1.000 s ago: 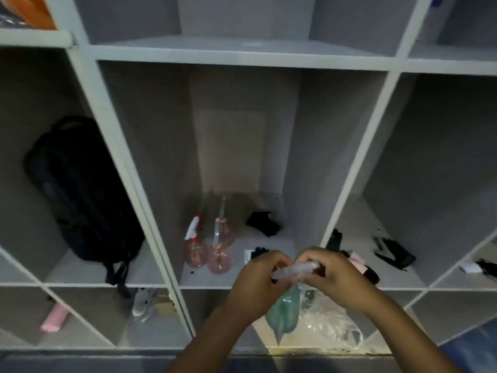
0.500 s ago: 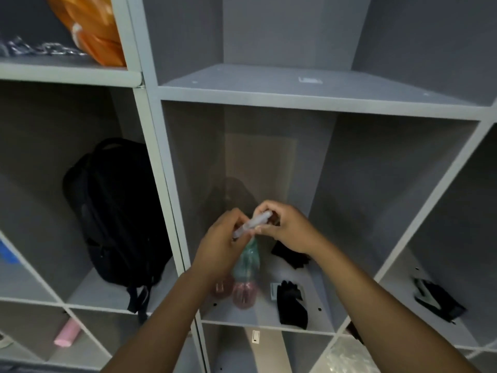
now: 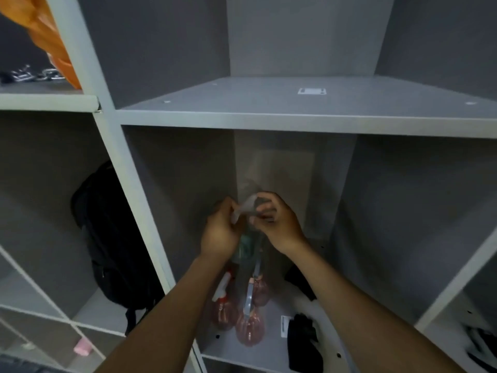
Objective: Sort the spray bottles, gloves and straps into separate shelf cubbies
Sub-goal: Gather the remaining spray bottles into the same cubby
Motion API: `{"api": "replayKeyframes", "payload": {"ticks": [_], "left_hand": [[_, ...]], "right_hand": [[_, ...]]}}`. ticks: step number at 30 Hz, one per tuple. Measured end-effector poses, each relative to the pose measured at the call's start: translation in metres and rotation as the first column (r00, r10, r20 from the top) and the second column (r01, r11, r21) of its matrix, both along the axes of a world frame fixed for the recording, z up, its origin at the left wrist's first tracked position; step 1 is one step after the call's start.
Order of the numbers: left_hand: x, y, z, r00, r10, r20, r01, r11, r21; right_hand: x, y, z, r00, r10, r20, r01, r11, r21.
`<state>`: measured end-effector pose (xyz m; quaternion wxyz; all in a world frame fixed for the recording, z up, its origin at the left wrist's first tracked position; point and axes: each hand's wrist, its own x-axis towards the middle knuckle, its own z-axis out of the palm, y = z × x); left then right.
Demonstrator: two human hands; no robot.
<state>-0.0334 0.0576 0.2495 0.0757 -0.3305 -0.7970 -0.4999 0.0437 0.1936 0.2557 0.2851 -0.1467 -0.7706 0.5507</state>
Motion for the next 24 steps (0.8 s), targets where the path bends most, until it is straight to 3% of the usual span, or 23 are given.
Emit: {"api": "replayKeyframes", "payload": {"ticks": [10, 19, 24], "left_hand": [[-0.029, 0.029, -0.091, 0.995, 0.026, 0.095, -0.016, 0.995, -0.101], [-0.05, 0.035, -0.157, 0.982, 0.117, 0.146, -0.08, 0.968, -0.238], [-0.052, 0.036, -0.176, 0.977, 0.134, 0.167, -0.07, 0.936, -0.345]], "right_hand": [[-0.025, -0.002, -0.085, 0.986, 0.102, 0.134, -0.056, 0.947, -0.315], [-0.027, -0.005, -0.133, 0.937, 0.225, 0.268, -0.102, 0.908, -0.406], [-0.018, -0.005, -0.149, 0.918, 0.215, 0.332, -0.08, 0.923, -0.376]]}}
